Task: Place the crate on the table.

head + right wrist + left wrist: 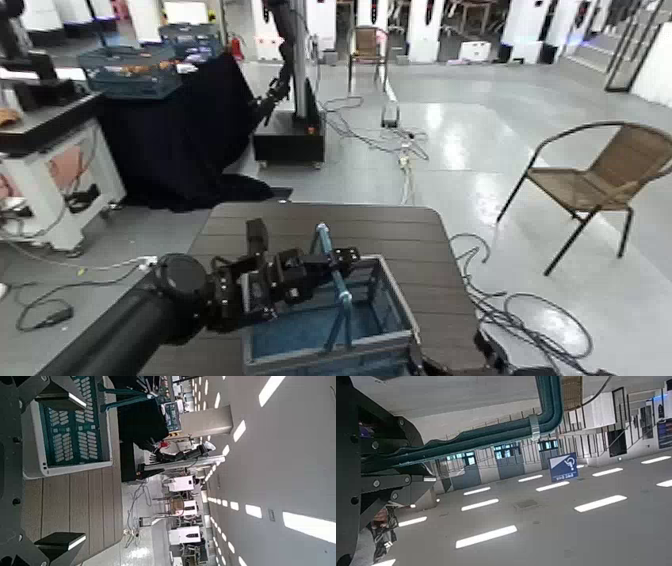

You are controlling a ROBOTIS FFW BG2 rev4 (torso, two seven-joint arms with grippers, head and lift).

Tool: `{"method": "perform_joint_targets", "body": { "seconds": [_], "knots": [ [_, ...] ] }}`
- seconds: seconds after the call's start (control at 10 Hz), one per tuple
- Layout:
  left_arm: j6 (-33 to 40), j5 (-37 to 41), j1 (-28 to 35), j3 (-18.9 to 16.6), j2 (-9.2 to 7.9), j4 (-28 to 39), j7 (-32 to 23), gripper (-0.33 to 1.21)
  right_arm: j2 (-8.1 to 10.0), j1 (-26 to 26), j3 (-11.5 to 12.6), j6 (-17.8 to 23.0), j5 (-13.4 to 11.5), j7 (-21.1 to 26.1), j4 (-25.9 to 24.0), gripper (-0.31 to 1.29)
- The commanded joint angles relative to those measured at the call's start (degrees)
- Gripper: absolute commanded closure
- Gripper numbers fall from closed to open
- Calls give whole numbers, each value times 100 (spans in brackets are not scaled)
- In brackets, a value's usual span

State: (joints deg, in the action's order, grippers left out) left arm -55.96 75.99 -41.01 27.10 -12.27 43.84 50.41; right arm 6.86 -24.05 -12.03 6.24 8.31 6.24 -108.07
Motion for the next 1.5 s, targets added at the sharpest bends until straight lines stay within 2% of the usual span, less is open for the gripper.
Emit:
{"method": "perform_joint_targets", "body": {
  "seconds": [0.1,0.3,0.4,0.5,0.8,1.4,1.5],
  "knots": [
    [50,-84,-48,15,15,-156,118,120,9,15,-10,9,22,0,5,15],
    [68,-145,-48,15,15,-200,233,119,0,15,-19,9,30,0,5,15],
    [68,-154,-39,15,23,-218,259,114,0,15,-19,0,30,-9,5,15],
    [112,-172,-21,15,23,-218,321,94,0,15,-19,9,30,-9,5,15],
    [182,-172,14,15,23,-218,461,6,0,6,-19,9,39,-17,5,15],
    [463,-409,163,-284,6,-147,435,3,-9,-12,-1,9,57,-35,-3,15],
    [630,-726,269,-512,-3,55,338,3,-9,-29,7,9,57,-26,-12,15]
  ]
}}
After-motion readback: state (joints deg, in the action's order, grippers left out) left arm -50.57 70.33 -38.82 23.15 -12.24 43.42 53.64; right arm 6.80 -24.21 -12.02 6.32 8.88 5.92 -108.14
